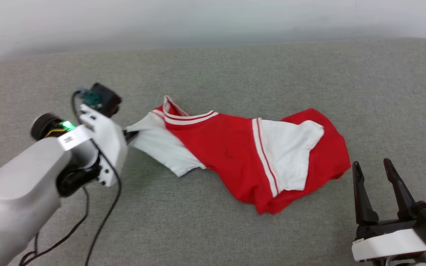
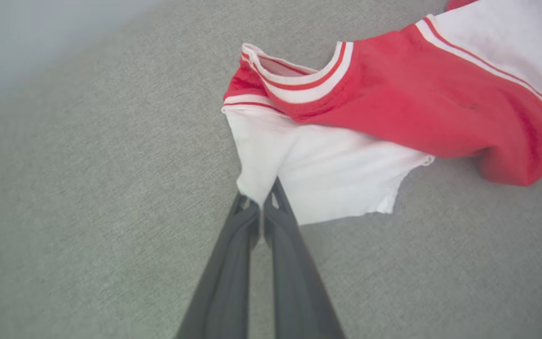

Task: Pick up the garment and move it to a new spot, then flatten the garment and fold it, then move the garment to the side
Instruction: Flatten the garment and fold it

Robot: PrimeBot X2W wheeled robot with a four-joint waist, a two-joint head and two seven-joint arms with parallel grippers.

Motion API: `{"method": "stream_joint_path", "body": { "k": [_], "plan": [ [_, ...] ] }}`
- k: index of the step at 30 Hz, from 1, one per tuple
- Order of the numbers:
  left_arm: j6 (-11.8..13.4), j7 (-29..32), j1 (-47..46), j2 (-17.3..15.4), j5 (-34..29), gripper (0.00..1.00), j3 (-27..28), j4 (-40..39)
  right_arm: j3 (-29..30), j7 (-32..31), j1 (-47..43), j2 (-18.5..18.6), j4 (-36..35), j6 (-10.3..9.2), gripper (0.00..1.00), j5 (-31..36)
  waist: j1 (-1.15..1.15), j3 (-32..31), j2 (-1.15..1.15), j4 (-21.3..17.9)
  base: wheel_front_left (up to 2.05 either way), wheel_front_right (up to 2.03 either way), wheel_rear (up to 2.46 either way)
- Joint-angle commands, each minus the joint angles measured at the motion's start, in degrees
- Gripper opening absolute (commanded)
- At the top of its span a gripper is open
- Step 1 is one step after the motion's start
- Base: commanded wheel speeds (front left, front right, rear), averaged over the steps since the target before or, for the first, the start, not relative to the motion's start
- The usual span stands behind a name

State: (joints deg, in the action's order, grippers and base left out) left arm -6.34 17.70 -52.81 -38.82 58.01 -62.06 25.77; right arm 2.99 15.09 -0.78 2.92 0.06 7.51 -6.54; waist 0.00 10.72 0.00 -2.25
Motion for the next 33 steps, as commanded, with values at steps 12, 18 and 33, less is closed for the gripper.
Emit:
{"method": "stream_joint_path", "body": {
  "k": [12,18,33],
  "plan": [
    [4.9,0.1,12.7,-8.5,7.8,0.00,1.9,1.7,0.2,0.1,-0.4,-0.1,0.4,-0.04,1.00,0.7,0.00,-0.2,0.00,0.8,0.00,0.00,0.00],
    [4.2,-2.5,17.0,-5.5,9.9,0.00,1.8,7.7,0.8,0.1,-0.3,-0.1,0.7,-0.04,1.00,1.1,0.00,-0.5,0.00,0.7,0.00,0.00,0.00],
    [13.2,-29.9,18.2,-0.4,2.2,1.00,6.4,6.4,4.3,0.1,3.2,0.1,-3.7,-0.04,1.00,6.5,0.00,-5.5,0.00,3.5,0.00,0.00,0.00]
  ]
}}
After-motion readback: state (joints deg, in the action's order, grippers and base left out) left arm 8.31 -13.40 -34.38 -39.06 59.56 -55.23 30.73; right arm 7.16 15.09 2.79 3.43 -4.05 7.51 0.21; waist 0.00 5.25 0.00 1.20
